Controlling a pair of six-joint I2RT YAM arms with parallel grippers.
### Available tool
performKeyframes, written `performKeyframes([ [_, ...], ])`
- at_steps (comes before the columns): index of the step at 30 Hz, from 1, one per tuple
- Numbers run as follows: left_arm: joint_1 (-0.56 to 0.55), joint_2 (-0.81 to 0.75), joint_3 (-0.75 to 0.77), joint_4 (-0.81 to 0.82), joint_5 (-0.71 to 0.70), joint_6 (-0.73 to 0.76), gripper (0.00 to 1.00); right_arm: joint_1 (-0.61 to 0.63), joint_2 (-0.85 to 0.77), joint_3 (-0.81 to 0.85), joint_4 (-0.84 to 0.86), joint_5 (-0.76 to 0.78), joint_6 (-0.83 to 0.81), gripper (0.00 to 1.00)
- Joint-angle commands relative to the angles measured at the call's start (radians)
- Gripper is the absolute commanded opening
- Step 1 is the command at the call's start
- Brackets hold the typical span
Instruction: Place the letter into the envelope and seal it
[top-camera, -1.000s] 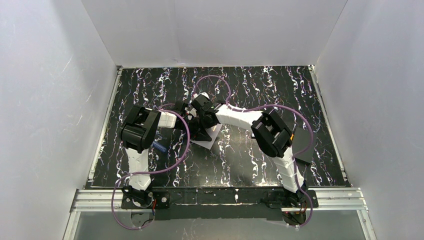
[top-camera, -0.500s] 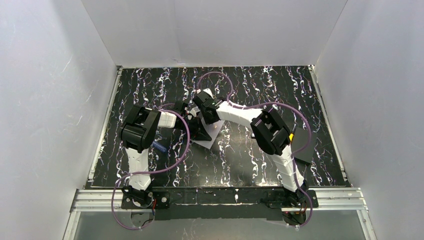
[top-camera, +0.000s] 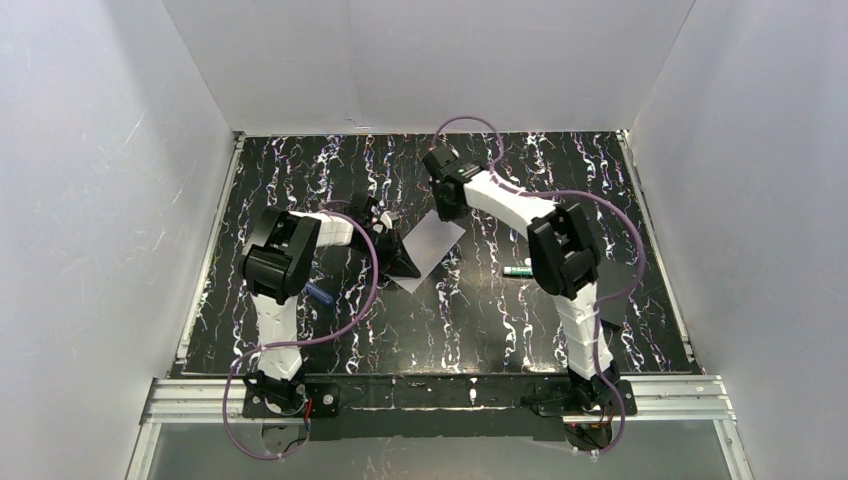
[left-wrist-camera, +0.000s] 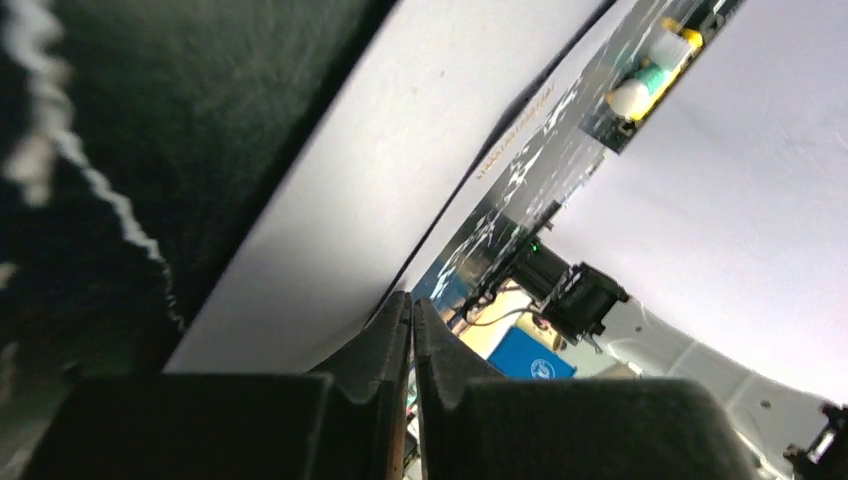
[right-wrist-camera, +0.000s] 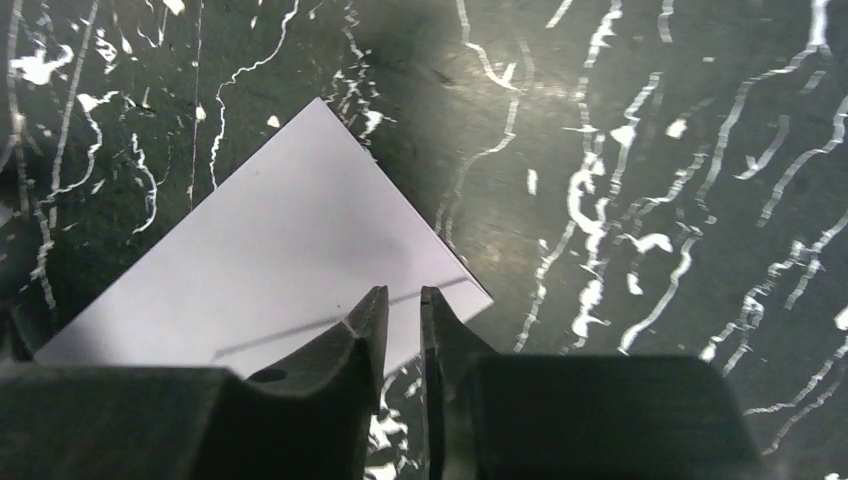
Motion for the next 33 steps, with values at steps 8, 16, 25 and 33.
performKeyframes([
  [8, 0.017, -0.176, 0.318, -0.364, -0.136, 0.122, 0.48, -0.101, -0.414, -0.361, 0.034, -0.076, 0.112, 0.46],
  [16, 0.085, -0.430, 0.284, -0.502, -0.530, 0.230, 0.78, -0.130, -0.630, -0.586, 0.026, 0.003, -0.187, 0.63],
  [25, 0.162, -0.575, 0.227, -0.576, -0.673, 0.297, 0.98, -0.129, -0.530, -0.549, -0.157, -0.220, -0.760, 0.61],
  [33, 0.178, -0.538, 0.250, -0.572, -0.574, 0.288, 0.98, -0.125, -0.414, -0.525, -0.201, -0.154, -0.900, 0.60],
])
